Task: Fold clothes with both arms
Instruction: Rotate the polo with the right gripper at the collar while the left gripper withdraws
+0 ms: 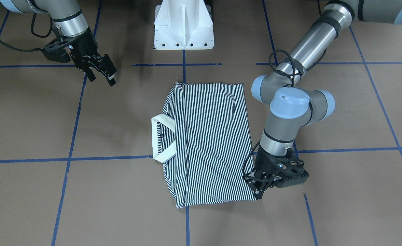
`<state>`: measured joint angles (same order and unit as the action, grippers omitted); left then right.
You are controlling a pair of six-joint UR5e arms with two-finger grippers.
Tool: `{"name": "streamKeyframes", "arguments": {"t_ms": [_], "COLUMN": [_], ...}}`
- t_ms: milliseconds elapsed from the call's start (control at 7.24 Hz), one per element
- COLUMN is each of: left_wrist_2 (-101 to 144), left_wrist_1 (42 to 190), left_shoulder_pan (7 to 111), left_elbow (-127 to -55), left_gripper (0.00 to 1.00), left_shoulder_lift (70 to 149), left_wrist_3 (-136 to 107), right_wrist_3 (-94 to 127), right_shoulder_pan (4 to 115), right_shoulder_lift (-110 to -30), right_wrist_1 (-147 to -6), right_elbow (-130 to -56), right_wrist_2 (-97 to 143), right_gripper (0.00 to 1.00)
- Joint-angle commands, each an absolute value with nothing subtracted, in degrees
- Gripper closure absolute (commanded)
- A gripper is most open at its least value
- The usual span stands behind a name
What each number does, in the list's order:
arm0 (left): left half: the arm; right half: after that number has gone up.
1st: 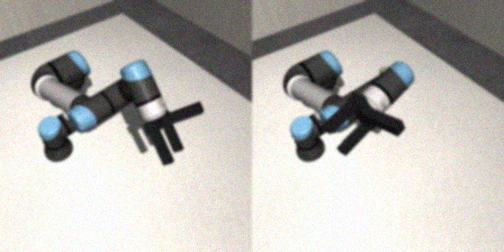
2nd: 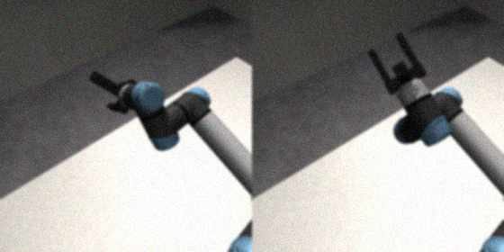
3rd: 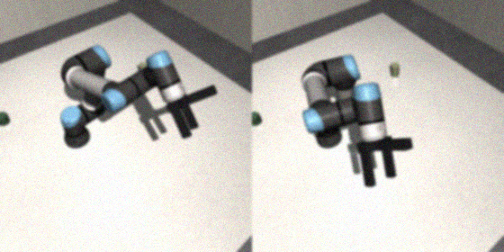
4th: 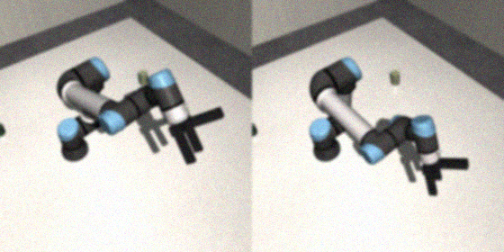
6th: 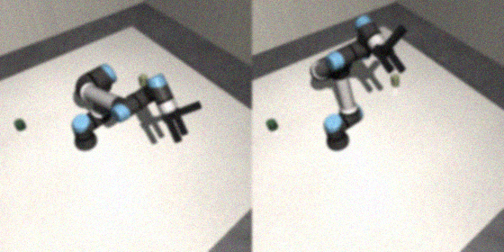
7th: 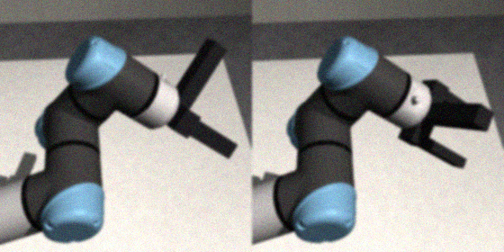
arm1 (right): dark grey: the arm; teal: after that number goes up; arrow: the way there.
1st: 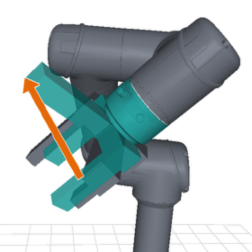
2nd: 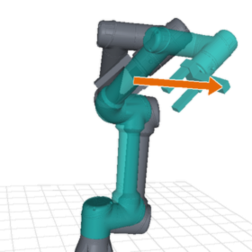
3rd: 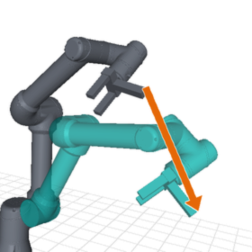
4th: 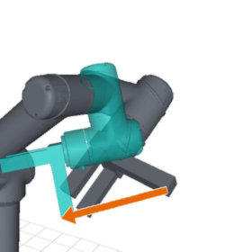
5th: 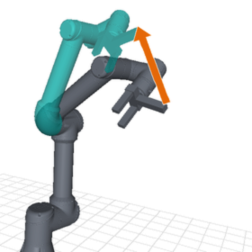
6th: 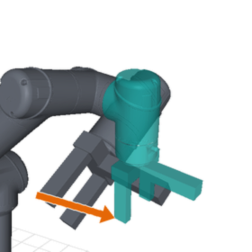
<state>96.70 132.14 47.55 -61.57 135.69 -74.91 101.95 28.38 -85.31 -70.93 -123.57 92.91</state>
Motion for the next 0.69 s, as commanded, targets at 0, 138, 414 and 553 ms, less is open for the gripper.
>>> {"name": "streamKeyframes", "arguments": {"t_ms": [0,138,414,553], "left_wrist_2": [96.9,97.1,102.4,102.4], "left_wrist_1": [135.3,135.3,135.1,134.9], "left_shoulder_pan": [47.7,47.8,48.1,48.1], "left_elbow": [-62.6,-69.9,-77.7,-78.0], "left_gripper": [0.59,0.59,0.60,0.60], "left_shoulder_lift": [133.0,127.2,121.0,121.0], "left_wrist_3": [-75.1,-75.1,-75.3,-75.4], "right_wrist_3": [102.0,101.9,102.1,104.7], "right_shoulder_pan": [28.2,27.8,26.2,24.0], "right_shoulder_lift": [-81.0,-75.4,-65.3,-63.0], "right_wrist_1": [-71.0,-72.0,-72.0,-72.0], "right_elbow": [-122.3,-118.6,-108.2,-106.4], "right_wrist_2": [92.7,93.0,92.7,91.9], "right_gripper": [0.00,0.00,0.00,0.00]}}
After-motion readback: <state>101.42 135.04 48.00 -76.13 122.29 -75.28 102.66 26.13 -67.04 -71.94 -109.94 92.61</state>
